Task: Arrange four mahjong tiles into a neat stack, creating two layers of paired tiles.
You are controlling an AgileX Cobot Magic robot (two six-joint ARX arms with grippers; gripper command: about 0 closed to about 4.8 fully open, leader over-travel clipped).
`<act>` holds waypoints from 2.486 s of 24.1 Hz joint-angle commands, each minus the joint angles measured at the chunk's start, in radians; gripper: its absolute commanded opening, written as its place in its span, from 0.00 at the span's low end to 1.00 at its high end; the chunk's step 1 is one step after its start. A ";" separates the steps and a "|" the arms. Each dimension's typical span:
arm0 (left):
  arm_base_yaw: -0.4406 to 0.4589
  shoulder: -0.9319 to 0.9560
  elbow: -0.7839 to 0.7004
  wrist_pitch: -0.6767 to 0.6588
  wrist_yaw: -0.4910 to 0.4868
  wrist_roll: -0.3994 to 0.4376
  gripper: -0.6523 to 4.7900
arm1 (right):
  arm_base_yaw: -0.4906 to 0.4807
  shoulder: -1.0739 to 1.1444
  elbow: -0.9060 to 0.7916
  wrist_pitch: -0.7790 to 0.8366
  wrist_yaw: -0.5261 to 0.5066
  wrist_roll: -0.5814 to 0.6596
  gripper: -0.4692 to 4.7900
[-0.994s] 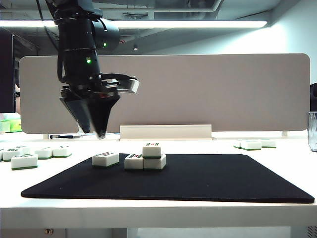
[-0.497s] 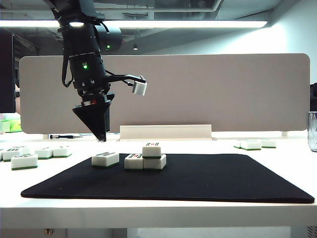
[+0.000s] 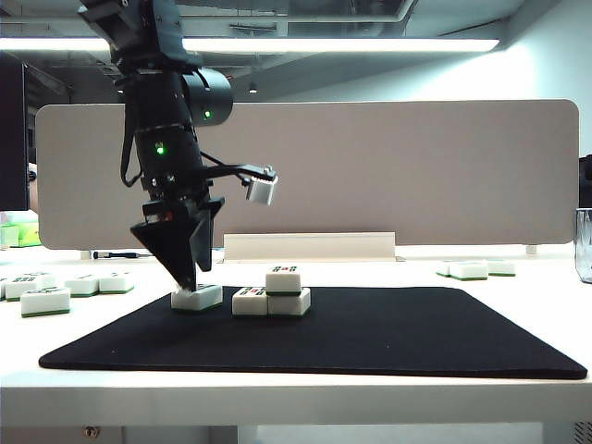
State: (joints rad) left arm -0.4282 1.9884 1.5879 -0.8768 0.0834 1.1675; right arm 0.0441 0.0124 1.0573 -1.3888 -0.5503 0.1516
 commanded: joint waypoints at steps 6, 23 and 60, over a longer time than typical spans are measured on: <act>0.000 0.033 0.000 -0.008 0.071 0.032 0.67 | 0.001 -0.013 0.002 0.009 0.036 -0.003 0.09; -0.018 -0.013 0.006 -0.013 0.050 -0.070 0.45 | 0.001 -0.013 0.002 0.009 0.035 -0.003 0.09; -0.132 -0.019 0.003 0.021 0.100 -0.140 0.64 | 0.001 -0.012 0.002 0.008 0.035 -0.003 0.09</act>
State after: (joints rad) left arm -0.5587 1.9743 1.5879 -0.8608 0.1741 1.0473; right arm 0.0441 0.0124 1.0557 -1.3891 -0.5163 0.1516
